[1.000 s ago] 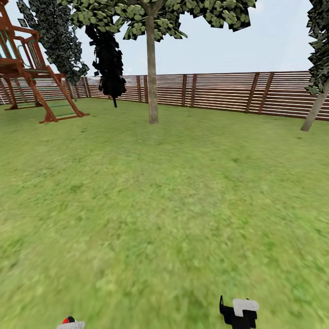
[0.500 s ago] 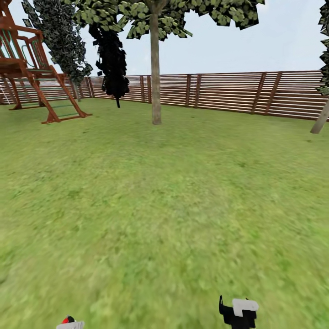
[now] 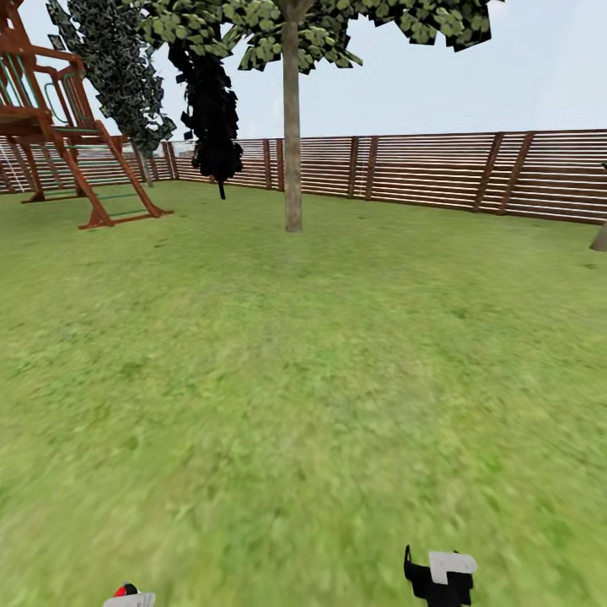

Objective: In the garden, pick up the pesticide atomizer on the floor and spray pesticide onto both trees until each tree trunk is fully covered.

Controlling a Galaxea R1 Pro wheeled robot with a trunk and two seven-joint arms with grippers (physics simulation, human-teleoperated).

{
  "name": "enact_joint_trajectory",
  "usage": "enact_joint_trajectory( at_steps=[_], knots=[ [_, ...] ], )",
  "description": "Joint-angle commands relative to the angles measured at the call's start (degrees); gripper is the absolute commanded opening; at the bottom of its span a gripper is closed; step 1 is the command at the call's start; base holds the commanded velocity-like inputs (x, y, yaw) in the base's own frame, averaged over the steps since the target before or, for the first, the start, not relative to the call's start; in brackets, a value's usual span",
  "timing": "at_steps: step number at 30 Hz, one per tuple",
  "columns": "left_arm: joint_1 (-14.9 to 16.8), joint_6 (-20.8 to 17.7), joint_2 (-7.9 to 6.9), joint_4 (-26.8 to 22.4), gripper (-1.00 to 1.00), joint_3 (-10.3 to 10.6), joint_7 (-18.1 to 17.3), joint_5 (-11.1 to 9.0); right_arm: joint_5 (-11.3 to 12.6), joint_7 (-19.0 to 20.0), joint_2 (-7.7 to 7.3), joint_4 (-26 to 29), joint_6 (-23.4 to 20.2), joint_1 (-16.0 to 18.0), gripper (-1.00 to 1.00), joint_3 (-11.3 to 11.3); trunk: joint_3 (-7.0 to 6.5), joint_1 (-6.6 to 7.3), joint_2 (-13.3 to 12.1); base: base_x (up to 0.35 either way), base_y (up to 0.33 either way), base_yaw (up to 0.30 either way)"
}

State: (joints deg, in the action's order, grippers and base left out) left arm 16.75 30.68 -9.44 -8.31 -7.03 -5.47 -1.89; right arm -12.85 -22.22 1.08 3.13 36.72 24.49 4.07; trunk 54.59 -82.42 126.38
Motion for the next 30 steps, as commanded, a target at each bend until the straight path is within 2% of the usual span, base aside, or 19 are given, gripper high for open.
enact_joint_trajectory(
  at_steps=[1,6,30],
  knots=[
    [0.0,0.1,0.02,0.1,-1.0,-0.4,-0.6,-0.2,-0.6,-0.3,-0.01,0.0,0.1,0.0,1.0,0.4,0.05,-0.03,0.0,0.338,0.0,0.115],
    [0.0,0.0,-0.02,0.1,-1.0,-0.4,-0.6,-0.2,-0.6,-0.3,-0.02,0.0,0.1,0.0,1.0,0.4,0.05,-0.03,0.0,0.338,0.0,0.15],
    [0.0,0.0,0.03,0.1,-1.0,-0.4,-0.6,-0.2,-0.6,-0.3,-0.04,0.0,0.1,0.0,1.0,0.4,0.05,-0.03,0.0,0.338,0.0,0.002]
  ],
)
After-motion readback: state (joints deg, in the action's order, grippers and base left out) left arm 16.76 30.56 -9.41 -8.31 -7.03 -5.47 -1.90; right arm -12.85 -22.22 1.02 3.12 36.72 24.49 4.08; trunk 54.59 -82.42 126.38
